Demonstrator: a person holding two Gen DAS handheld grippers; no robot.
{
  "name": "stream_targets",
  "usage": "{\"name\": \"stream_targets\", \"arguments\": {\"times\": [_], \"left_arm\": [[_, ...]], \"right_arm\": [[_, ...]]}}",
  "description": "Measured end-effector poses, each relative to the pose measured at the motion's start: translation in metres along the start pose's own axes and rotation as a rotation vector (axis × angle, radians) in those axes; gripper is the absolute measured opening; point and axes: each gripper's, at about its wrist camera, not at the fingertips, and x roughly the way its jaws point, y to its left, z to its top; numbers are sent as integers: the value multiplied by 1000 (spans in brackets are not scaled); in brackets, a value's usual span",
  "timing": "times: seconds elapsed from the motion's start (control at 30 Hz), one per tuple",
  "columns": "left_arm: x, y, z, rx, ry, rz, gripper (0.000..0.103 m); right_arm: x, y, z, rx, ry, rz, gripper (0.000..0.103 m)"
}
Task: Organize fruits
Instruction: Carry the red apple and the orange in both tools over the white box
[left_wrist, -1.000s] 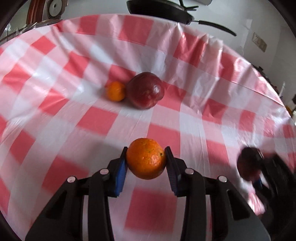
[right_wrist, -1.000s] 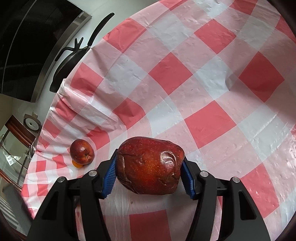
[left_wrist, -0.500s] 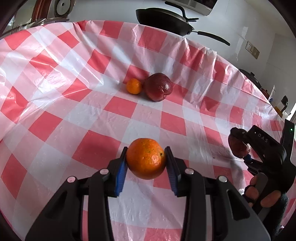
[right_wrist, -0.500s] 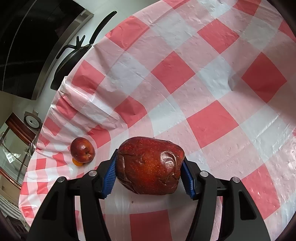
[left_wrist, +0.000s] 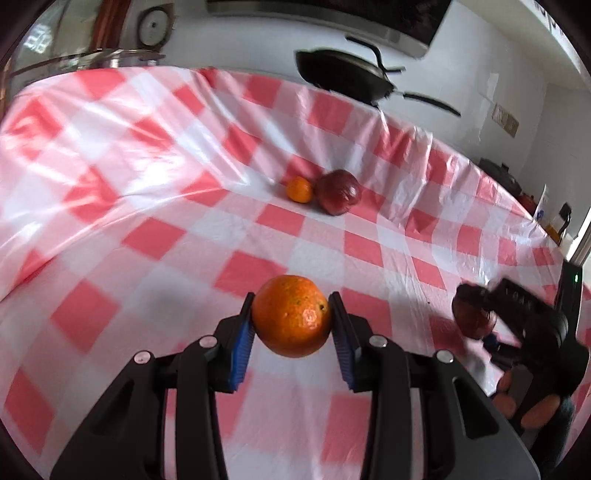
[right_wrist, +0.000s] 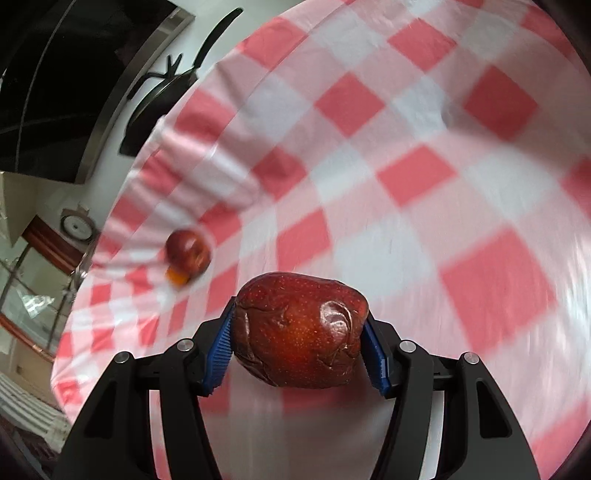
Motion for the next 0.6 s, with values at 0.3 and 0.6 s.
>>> {"name": "stream_targets", "arguments": {"times": [0.3,0.6], "left_arm": [[-90,63,-39,-50,-74,33,39],[-166,124,-45,-66,-166,136,39]], "right_arm": [[-54,47,-84,-169,46,89,59],[-84,112,-166,-406,126,210,59]]}}
